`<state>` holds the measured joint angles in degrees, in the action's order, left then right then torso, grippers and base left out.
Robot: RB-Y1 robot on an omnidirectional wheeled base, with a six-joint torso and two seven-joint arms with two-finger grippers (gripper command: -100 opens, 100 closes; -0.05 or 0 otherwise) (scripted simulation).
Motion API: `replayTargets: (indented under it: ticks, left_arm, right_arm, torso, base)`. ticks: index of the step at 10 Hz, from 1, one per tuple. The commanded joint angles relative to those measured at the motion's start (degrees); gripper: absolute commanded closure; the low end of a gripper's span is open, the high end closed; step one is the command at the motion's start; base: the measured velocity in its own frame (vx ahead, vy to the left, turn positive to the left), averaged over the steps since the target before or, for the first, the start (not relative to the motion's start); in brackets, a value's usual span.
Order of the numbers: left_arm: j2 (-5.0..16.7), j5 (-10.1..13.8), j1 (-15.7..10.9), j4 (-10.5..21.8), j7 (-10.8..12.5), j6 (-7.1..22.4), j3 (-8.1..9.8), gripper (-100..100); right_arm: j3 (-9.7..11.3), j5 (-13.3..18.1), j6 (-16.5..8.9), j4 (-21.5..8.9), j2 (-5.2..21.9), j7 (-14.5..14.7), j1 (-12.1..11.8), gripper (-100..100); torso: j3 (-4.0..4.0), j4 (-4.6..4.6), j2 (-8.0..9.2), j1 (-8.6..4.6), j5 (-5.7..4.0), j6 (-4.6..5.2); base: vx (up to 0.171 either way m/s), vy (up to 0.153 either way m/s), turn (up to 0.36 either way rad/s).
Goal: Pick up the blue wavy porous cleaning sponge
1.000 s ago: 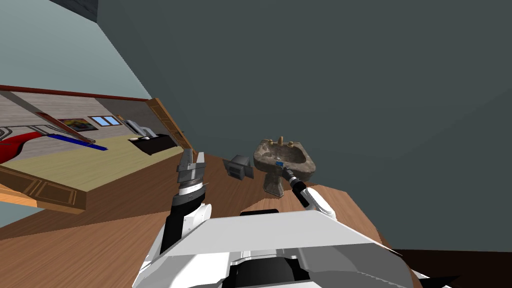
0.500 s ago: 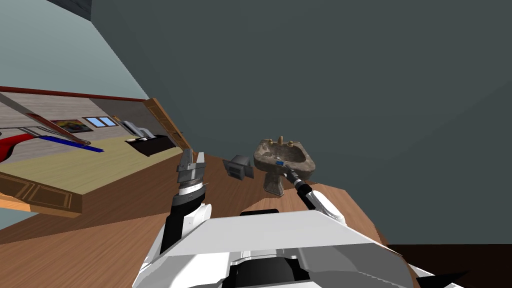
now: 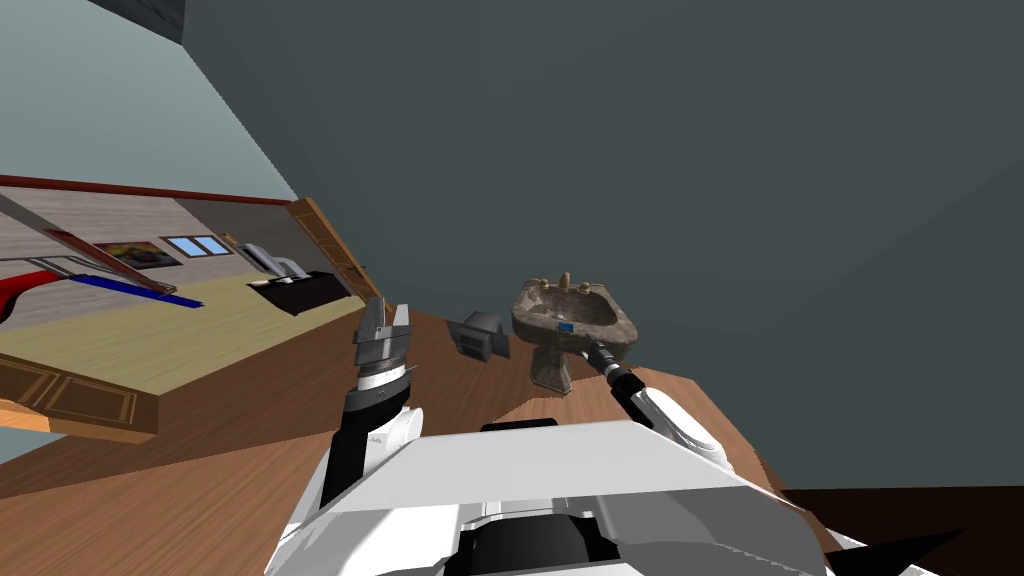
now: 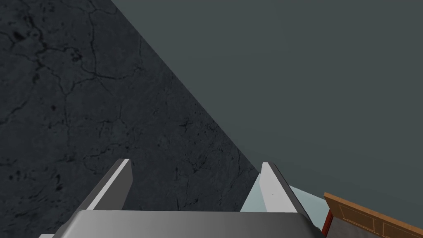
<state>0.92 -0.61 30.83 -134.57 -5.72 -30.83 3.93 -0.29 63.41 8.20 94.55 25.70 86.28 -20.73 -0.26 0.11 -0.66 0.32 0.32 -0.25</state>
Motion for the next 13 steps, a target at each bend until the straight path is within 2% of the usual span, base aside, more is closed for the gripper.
replayTargets:
  ticks: [1, 10, 13]
  left_arm:
    - [0.0, 0.0, 0.0, 0.0, 0.0, 0.0, 0.0, 0]
    - [0.0, 0.0, 0.0, 0.0, 0.0, 0.0, 0.0, 0]
    - [0.0, 0.0, 0.0, 0.0, 0.0, 0.0, 0.0, 0]
  right_arm:
    - [-0.6, -0.8, -1.0, 0.2, 1.7, -1.4, -0.8, -100]
    - [-2.4, -3.6, -5.6, 3.1, 11.4, -7.7, -5.2, -100]
    - [-3.0, -5.0, -7.8, 4.6, 16.1, -10.7, -7.5, -100]
  torso:
    - [0.0, 0.0, 0.0, 0.0, 0.0, 0.0]
    - [0.03, 0.01, 0.05, 0.04, 0.01, -0.01]
    - [0.03, 0.01, 0.08, 0.16, 0.03, -0.01]
  base:
    - [0.086, 0.112, 0.0]
    - [0.037, 0.107, 0.001]
    - [0.037, 0.147, 0.019]
